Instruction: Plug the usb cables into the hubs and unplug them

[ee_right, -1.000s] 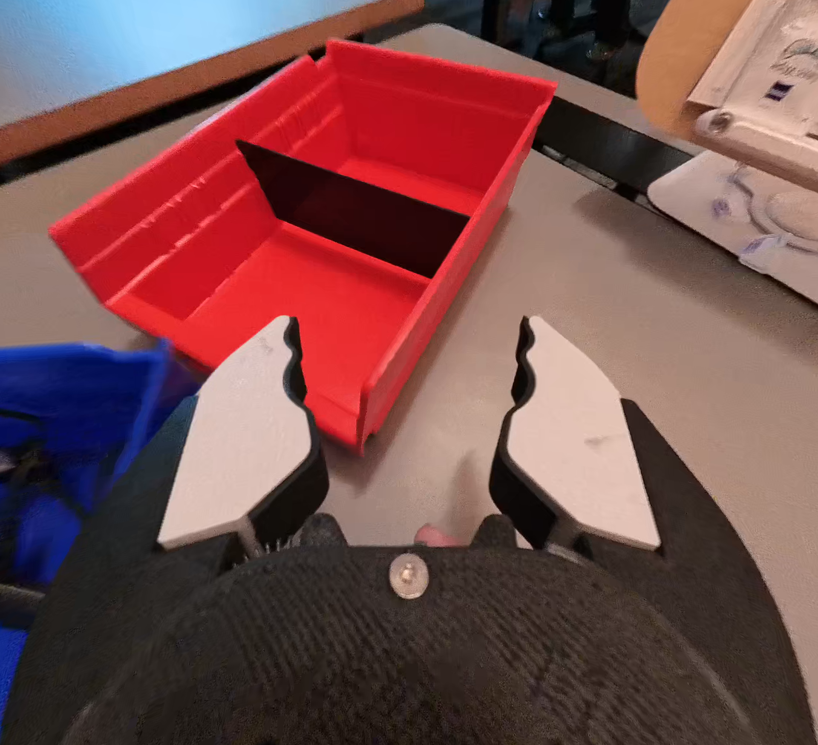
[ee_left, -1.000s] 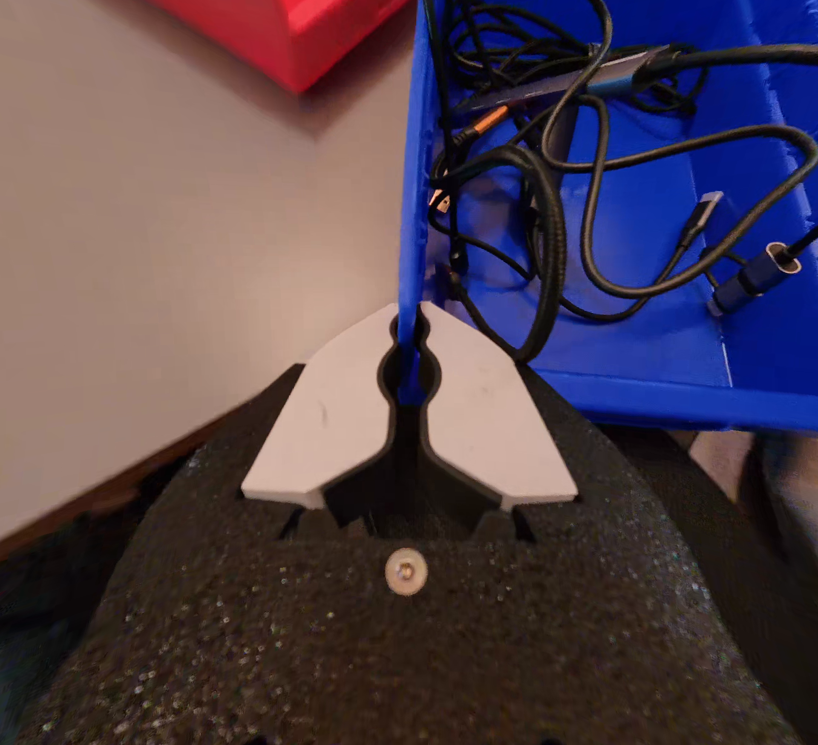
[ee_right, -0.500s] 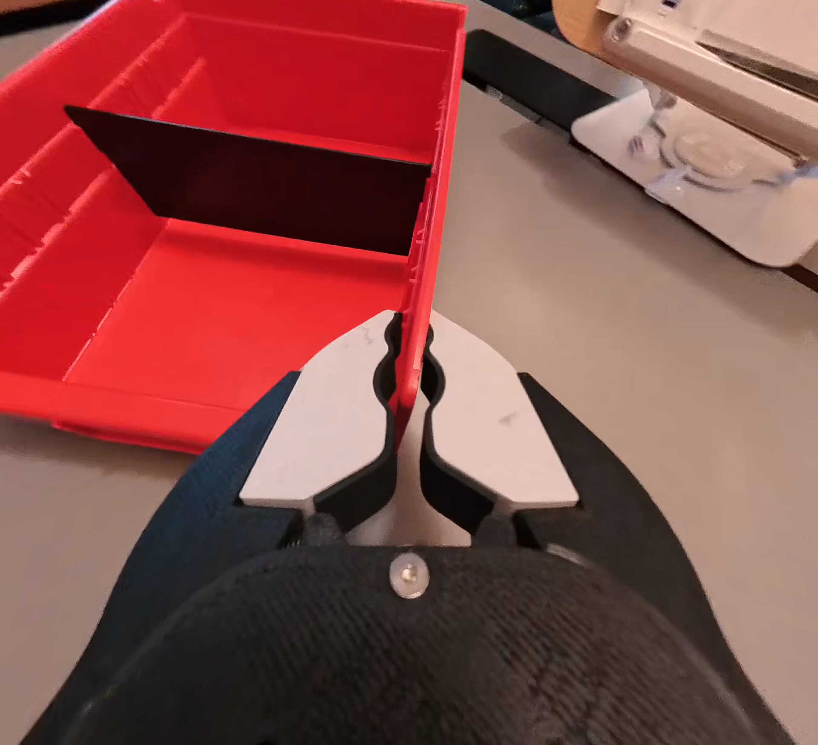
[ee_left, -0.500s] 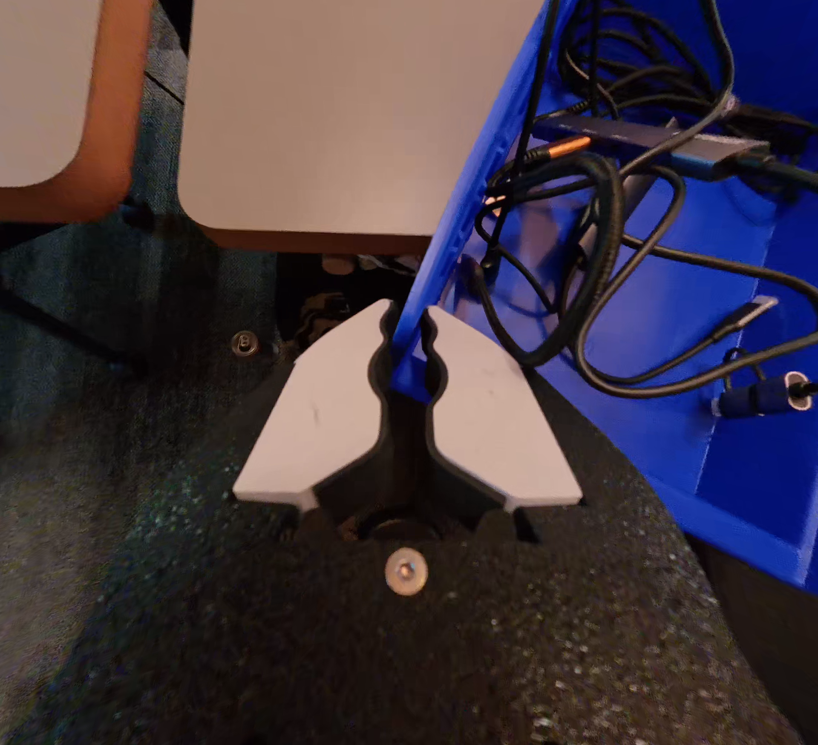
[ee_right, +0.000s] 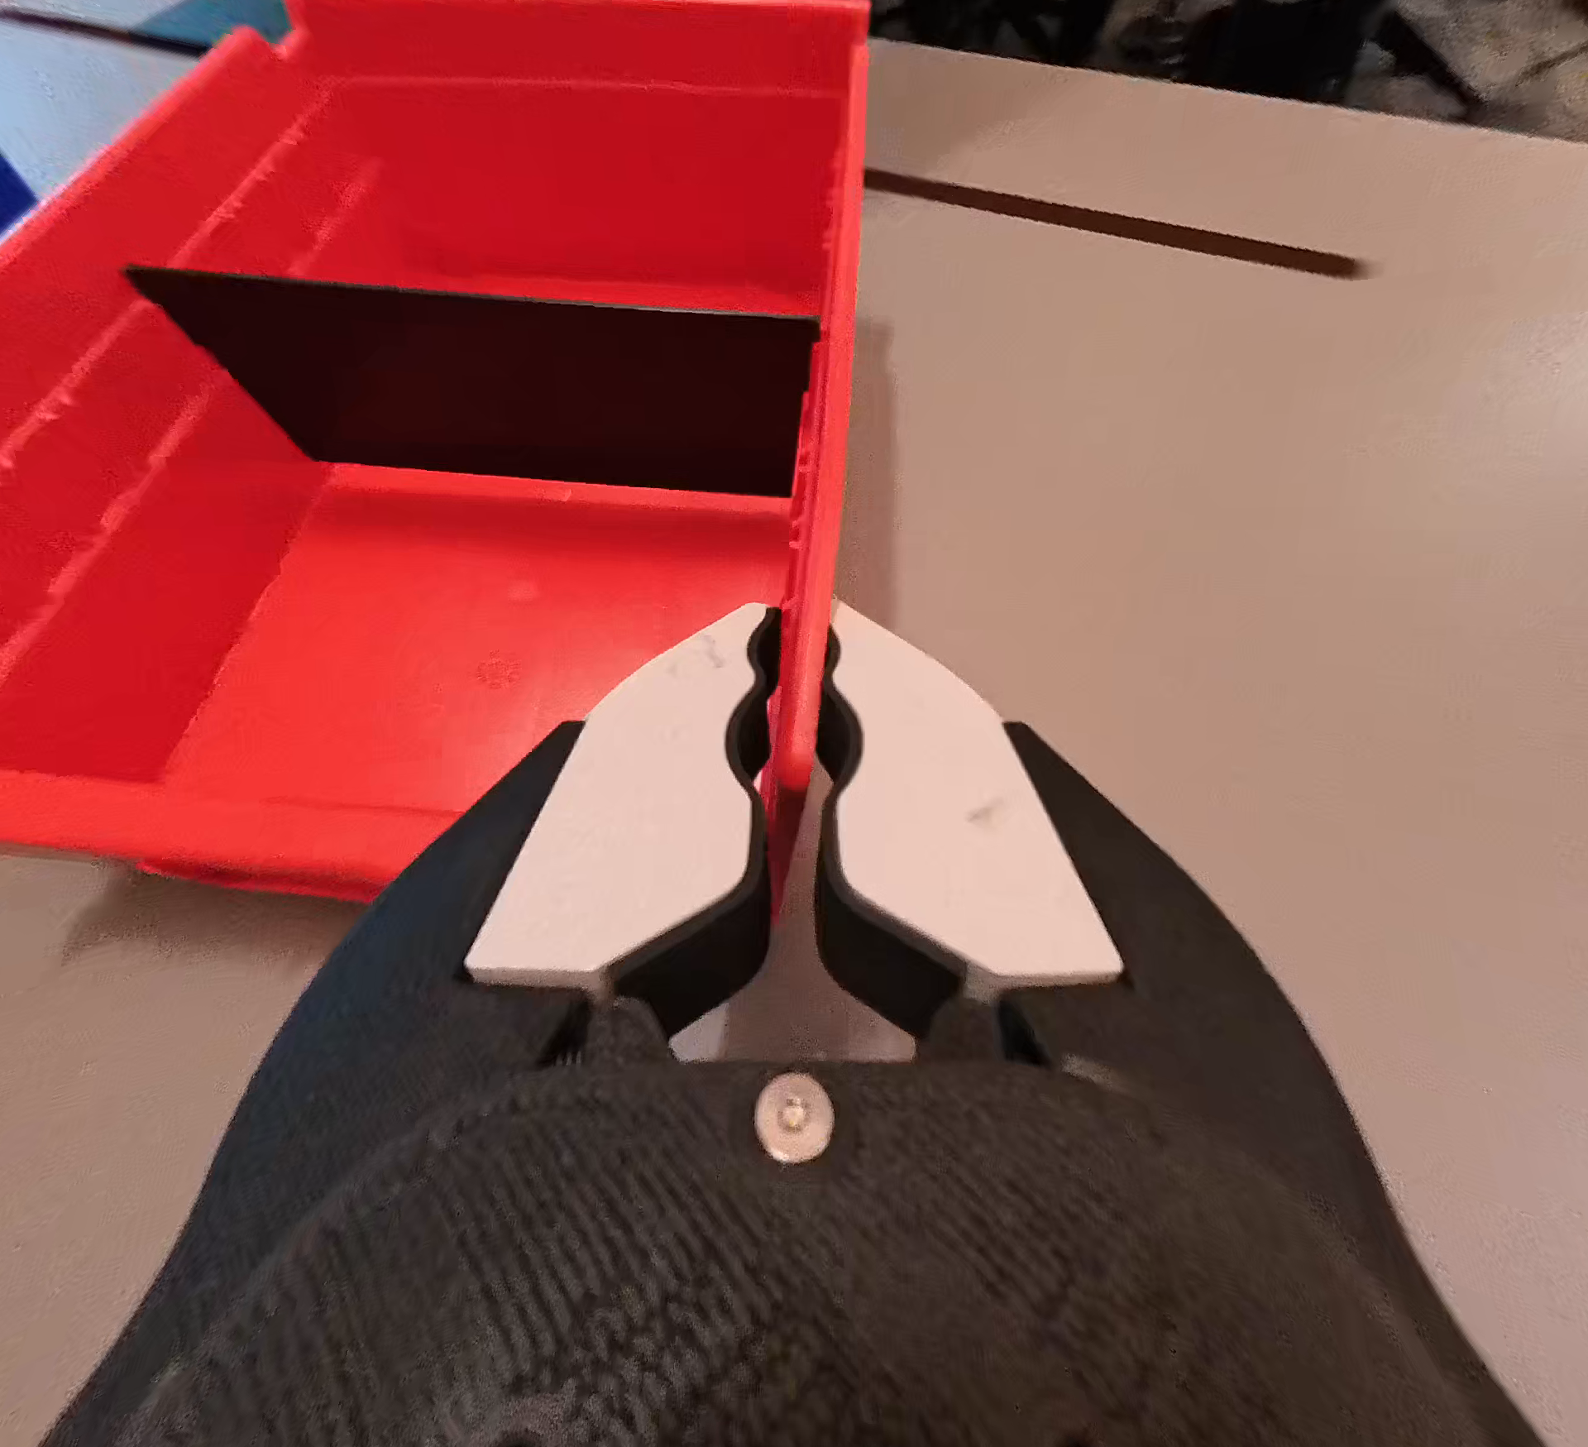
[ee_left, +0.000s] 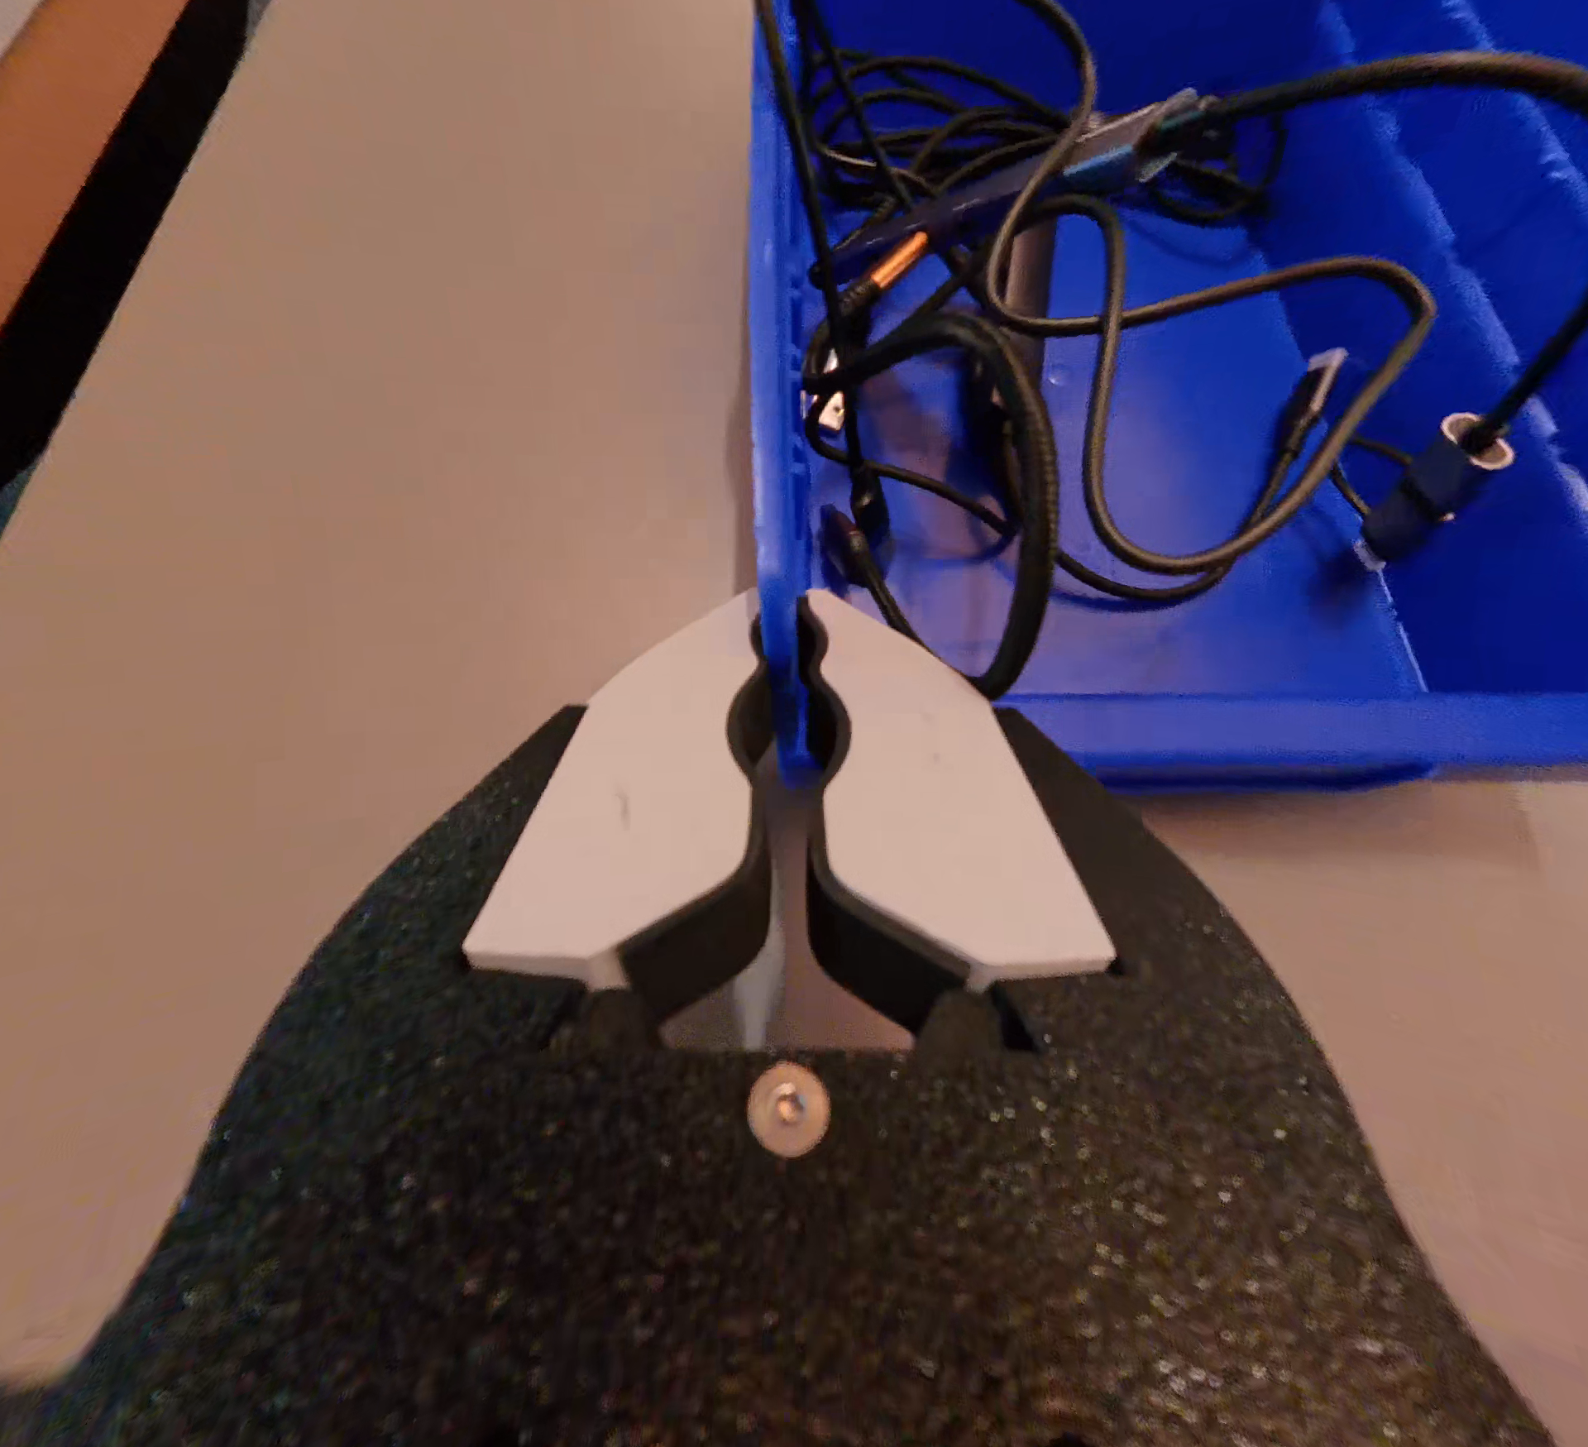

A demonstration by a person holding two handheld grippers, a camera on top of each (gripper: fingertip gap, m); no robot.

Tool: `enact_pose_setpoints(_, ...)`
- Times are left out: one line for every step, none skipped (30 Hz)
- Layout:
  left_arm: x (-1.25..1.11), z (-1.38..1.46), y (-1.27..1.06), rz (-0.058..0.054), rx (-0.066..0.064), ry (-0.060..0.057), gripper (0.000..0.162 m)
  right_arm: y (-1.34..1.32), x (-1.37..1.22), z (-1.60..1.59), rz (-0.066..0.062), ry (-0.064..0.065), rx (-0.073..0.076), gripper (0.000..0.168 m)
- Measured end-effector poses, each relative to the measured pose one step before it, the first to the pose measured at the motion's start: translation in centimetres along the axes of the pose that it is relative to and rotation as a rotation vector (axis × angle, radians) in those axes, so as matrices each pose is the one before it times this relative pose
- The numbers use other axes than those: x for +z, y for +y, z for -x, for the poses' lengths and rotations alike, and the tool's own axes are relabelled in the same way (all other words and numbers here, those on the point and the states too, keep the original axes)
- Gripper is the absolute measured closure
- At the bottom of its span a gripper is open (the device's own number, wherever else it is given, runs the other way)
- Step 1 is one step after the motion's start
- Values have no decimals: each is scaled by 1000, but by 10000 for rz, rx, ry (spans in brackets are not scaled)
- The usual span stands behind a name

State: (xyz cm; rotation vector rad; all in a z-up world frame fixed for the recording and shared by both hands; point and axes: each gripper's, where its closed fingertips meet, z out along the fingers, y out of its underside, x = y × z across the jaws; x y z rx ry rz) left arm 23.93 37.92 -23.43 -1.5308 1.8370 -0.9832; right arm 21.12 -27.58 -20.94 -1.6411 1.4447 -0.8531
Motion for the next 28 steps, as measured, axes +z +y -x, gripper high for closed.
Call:
enact_pose_setpoints(1396,-935,-947,-142,73,-108,160,240,-502,-1722,-199,693,127,162)
enact_pose_setpoints(1316,-823,-900,-145,148,-127,160,218,-489,-1534,-225,590,180,162)
enact_pose_setpoints(1234,-747,-817,-140,93,-94,160,237,-416,-1234,-195,399,185,162)
enact_pose_setpoints(1116,-701,-737,-118,-44,-51,160,163,-317,-1341,-231,537,87,162)
enact_pose_setpoints(1013,-606,-642,-118,-58,-55,160,56,-222,-1127,-139,384,212,162)
enact_pose_setpoints(882,-532,-548,-137,-57,-49,160,91,-47,-827,-2,143,233,162)
enact_pose_setpoints(744,-485,-448,-146,-123,-16,160,-41,51,-758,-73,180,65,161)
enact_pose_setpoints(597,-428,-343,-129,-119,-11,160,-54,90,-707,-15,212,14,161)
enact_pose_setpoints(443,-306,-252,-101,1,-51,160,-20,121,-534,64,133,-73,162)
enact_pose_setpoints(299,-226,-158,-63,77,-72,160,-13,142,-381,66,47,-53,162)
enact_pose_setpoints(162,-138,-90,-29,45,-61,160,-86,135,-136,-51,-62,10,162)
enact_pose_setpoints(64,-89,-48,-15,8,-29,160,-72,119,-60,-65,-98,162,163)
enact_pose_setpoints(2,-30,1,-10,46,0,160,-75,119,-68,-94,-103,209,163)
enact_pose_setpoints(-27,-8,20,6,97,34,160,-73,124,-71,-92,-114,241,163)
enact_pose_setpoints(-23,-8,28,29,118,56,160,-81,108,-99,-108,-74,215,163)
enact_pose_setpoints(-43,-28,47,91,173,63,160,-106,71,-115,-119,25,111,164)
enact_pose_setpoints(-90,-56,44,142,265,79,160,-67,-2,-20,-80,46,-54,164)
enact_pose_setpoints(-158,-66,11,149,327,66,160,-66,-173,-18,-79,87,-233,165)
enact_pose_setpoints(-277,58,-60,119,330,-37,158,-8,-282,-103,-9,171,-357,162)
enact_pose_setpoints(-455,120,-444,-110,337,-97,155,-108,-379,-291,42,294,-315,154)
enact_pose_setpoints(-621,79,-769,-267,383,-81,151,-465,-469,-267,-65,254,-190,146)
enact_pose_setpoints(-699,178,-896,-256,388,-138,148,-819,-513,-71,-213,92,-99,141)
enact_pose_setpoints(-646,174,-1026,-256,392,-126,145,-1054,-525,116,-305,-21,-22,139)
enact_pose_setpoints(-549,75,-1122,-265,382,-45,142,-1175,-479,322,-353,-96,46,138)
enact_pose_setpoints(-396,21,-1094,-184,328,-2,141,-1207,-412,585,-383,-161,55,137)
enact_pose_setpoints(-228,-80,-1039,-98,255,74,141,-1191,-307,815,-414,-222,21,137)
enact_pose_setpoints(-4,-342,-906,13,228,277,140,-1086,-178,1022,-407,-292,-16,138)
enact_pose_setpoints(238,-604,-613,208,259,473,138,-901,-30,1194,-334,-358,-76,138)
